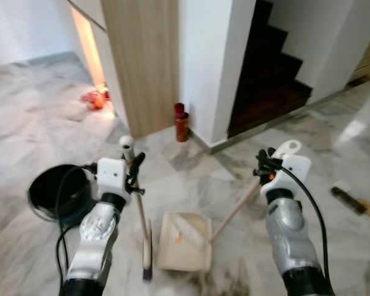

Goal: Sweep floor

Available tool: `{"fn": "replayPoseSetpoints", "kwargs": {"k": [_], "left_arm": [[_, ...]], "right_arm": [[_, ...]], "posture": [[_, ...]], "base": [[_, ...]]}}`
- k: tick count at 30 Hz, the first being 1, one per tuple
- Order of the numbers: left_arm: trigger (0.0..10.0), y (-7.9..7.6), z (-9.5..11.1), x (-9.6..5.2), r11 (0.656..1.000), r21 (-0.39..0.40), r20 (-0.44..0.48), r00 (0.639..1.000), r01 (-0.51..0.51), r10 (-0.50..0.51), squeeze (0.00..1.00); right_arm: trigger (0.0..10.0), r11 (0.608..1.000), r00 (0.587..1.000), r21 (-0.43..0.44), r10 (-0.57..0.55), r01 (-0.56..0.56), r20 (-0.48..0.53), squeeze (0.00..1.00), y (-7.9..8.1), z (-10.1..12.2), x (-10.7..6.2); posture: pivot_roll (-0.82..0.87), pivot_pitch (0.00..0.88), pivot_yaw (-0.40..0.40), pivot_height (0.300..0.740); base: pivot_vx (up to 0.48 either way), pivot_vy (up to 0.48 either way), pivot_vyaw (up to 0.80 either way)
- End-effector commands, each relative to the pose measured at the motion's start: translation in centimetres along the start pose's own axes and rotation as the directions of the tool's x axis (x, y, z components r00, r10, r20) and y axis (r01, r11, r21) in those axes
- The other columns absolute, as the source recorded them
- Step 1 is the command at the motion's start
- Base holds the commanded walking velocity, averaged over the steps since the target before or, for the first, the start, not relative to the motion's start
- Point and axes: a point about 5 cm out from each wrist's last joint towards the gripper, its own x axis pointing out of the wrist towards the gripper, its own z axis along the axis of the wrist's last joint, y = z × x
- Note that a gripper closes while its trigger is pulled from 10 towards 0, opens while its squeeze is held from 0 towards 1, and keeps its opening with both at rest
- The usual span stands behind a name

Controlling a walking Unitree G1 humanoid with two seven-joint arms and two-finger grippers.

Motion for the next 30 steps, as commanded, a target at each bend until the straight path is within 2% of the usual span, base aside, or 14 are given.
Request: {"fn": "replayPoseSetpoints", "kwargs": {"k": [1, 14, 23, 30], "left_arm": [[10.0, 0.44, 1.1, 0.48, 1.0, 0.021, 0.049, 0.999, -0.003, 0.002, 0.0], [10.0, 0.5, 1.28, 0.61, 1.0, 0.03, 0.056, 0.998, -0.001, -0.001, 0.0], [10.0, 0.52, 1.12, 0.51, 0.999, 0.053, 0.051, 0.999, -0.002, -0.001, 0.0], [10.0, 0.4, 0.92, 0.52, 0.998, 0.059, 0.036, 0.999, 0.0, -0.002, 0.0]], "right_arm": [[10.0, 1.0, 0.998, 0.007, 0.018, -0.019, 0.056, 0.0, 0.63, 1.36, 0.59], [10.0, 1.0, 0.998, 0.012, 0.022, -0.023, 0.057, 0.0, 0.81, 1.25, 0.64], [10.0, 1.0, 0.998, 0.017, 0.025, -0.026, 0.054, 0.0, 0.91, 1.07, 0.58], [10.0, 0.999, 0.998, 0.036, 0.033, -0.035, 0.048, 0.0, 1.08, 1.04, 0.67]], "posture": [[0.1, 0.0, -0.001, 0.74], [0.11, 0.0, 0.004, 0.74], [0.1, 0.0, 0.011, 0.74], [0.1, 0.0, 0.012, 0.74]], "base": [[0.0, 0.285, 0.49], [0.0, 0.283, 0.49], [0.0, 0.0, 0.49], [0.0, 0.0, 0.0]]}}
